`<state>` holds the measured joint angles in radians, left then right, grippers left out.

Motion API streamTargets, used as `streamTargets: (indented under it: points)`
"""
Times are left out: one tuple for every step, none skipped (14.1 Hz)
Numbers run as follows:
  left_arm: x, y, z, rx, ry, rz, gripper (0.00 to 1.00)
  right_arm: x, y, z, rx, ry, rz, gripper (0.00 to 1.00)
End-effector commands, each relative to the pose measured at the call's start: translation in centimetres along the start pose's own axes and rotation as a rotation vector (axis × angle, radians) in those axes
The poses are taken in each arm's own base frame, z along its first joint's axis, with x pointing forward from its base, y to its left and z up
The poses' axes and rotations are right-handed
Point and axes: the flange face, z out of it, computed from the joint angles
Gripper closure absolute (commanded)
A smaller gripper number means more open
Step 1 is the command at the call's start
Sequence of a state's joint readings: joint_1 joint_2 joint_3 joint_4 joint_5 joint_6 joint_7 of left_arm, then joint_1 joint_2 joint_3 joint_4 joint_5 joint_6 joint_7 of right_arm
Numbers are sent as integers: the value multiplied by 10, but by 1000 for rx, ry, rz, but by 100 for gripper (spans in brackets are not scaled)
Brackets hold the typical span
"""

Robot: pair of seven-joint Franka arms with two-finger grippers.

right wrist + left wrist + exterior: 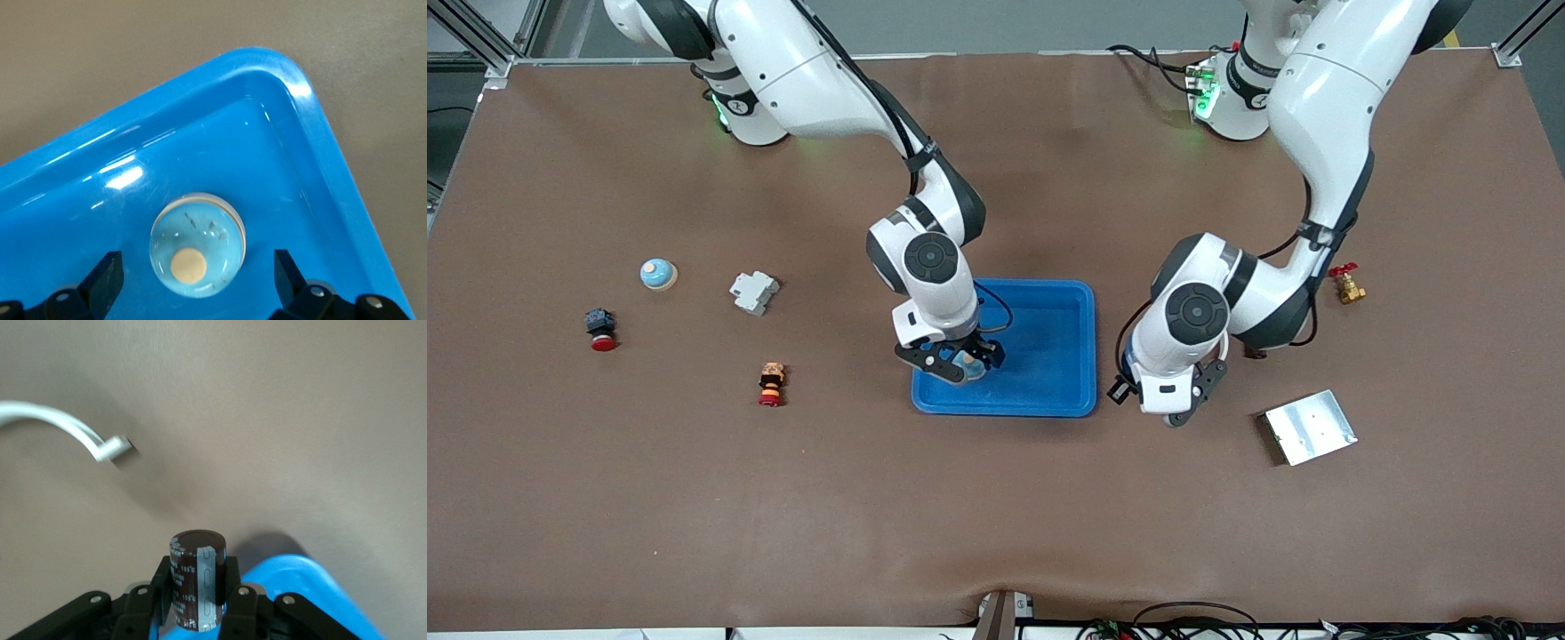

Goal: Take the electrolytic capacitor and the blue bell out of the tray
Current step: 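Grasp the second capacitor with the left gripper while the right gripper grasps the bell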

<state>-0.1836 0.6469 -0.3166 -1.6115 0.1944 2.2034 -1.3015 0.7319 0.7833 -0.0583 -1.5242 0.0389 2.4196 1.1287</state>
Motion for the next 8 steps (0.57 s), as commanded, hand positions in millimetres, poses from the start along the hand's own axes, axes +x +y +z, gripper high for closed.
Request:
streamTargets:
  points:
    - [-2,-34,-8,47,8,196,100,2,-8,4,2,22,8,0]
    - [-5,-42,-9,59,6,290,100,4,-10,3,6,24,8,0]
    - [2,-52,-7,70,-1,368,100,6,-9,4,2,30,4,0]
    - [6,-59,-7,78,-4,442,100,7,-7,6,-6,41,-6,0]
    - [5,-63,-7,85,-5,533,100,6,-7,9,-11,43,-12,0]
    - [6,-66,-7,90,-6,613,100,5,-6,12,-15,43,-12,5]
    - [11,-70,-6,91,-7,686,100,4,-6,15,-20,42,-15,25]
    - [15,-72,-5,88,-9,758,100,4,-7,15,-12,45,-12,57]
